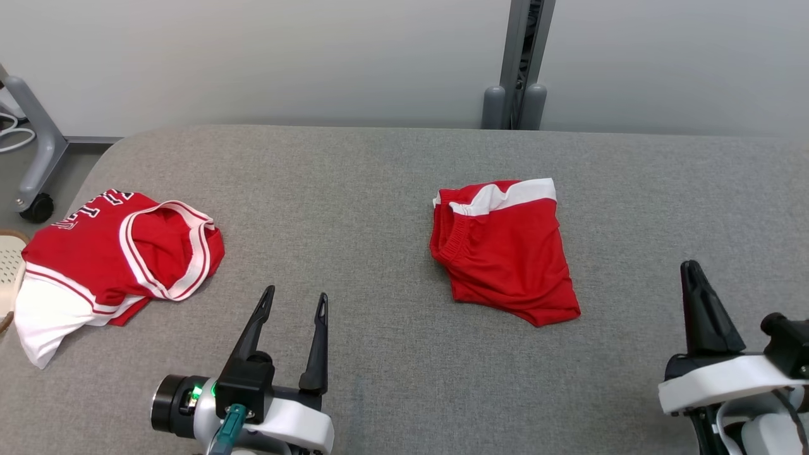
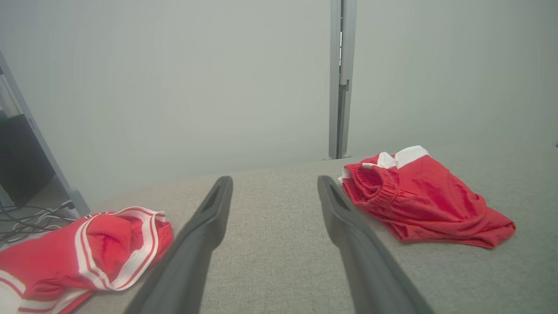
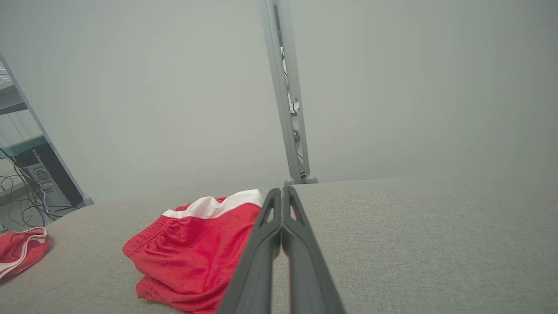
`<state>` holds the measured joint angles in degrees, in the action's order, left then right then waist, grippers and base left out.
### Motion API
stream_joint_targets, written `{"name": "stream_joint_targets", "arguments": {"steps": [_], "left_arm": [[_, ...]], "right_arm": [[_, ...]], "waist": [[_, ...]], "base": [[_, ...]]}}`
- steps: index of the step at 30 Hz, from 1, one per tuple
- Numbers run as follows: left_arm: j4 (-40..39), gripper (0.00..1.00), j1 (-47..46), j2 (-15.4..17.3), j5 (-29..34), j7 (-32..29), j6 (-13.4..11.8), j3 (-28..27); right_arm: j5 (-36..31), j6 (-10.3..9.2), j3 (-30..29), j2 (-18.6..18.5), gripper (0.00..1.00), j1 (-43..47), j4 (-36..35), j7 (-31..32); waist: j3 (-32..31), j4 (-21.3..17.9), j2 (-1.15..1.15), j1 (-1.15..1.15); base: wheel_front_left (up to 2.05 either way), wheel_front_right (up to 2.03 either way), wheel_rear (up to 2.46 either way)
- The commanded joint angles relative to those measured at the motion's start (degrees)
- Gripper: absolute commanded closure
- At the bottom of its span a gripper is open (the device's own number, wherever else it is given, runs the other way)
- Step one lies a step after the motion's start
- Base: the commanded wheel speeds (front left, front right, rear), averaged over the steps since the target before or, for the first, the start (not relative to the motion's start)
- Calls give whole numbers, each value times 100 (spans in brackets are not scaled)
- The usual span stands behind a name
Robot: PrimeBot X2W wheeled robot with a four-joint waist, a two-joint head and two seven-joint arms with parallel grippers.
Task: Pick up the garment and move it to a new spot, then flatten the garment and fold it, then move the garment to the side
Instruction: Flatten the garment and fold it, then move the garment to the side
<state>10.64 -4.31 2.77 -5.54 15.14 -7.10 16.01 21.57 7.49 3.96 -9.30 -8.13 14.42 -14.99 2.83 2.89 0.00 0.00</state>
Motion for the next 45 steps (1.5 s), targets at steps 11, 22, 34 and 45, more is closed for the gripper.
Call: {"name": "stream_joint_targets", "arguments": {"steps": [11,22,34,45], "left_arm": [[61,0,94,24,48,3,71,17],[122,0,39,25,40,3,122,112],[176,0,-339,23,59,3,176,316],[181,0,-606,25,-4,3,148,510]], "right_arm": [[-29,2,-10,68,0,95,110,-22],[169,2,68,-51,0,-9,318,-22],[2066,2,1423,-1011,0,-1467,1598,636],[3762,2,2519,-1668,0,-2499,2132,1714]], "waist": [[-38,25,0,0],[73,152,0,0],[707,583,0,0],[1166,1007,0,0]], "base": [[0,0,0],[0,0,0],[0,0,0],[0,0,0]]}}
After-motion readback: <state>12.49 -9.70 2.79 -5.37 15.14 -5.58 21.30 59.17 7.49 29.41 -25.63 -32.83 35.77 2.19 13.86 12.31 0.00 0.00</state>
